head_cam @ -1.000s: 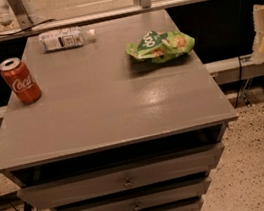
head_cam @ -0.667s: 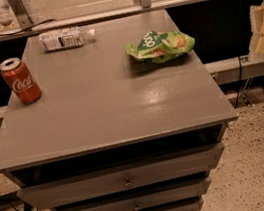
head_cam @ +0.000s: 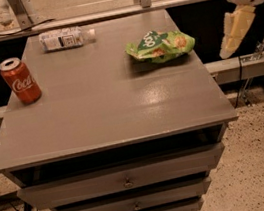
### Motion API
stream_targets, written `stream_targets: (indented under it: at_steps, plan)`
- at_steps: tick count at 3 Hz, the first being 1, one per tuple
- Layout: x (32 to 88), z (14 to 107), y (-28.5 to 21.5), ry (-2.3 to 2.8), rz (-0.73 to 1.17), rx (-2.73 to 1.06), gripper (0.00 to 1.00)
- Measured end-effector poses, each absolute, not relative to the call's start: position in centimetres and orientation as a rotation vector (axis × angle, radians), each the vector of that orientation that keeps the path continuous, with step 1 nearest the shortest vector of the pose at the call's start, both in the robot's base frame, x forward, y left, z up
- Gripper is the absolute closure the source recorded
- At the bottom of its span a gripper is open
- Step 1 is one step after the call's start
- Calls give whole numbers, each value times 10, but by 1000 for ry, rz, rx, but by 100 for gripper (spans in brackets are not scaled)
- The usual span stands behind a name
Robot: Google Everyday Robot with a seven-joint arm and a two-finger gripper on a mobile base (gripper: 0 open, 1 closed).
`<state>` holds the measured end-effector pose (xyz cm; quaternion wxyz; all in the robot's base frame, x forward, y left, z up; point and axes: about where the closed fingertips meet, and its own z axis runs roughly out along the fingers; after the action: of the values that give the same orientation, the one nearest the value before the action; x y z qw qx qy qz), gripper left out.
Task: Move green rice chip bag near blue plastic bottle
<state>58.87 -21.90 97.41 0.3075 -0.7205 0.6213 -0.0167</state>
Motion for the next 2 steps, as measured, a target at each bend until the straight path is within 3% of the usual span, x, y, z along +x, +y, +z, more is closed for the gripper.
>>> stream_targets:
  at_steps: [2]
  plan:
    - [678, 919, -197, 1701, 70, -1710, 0]
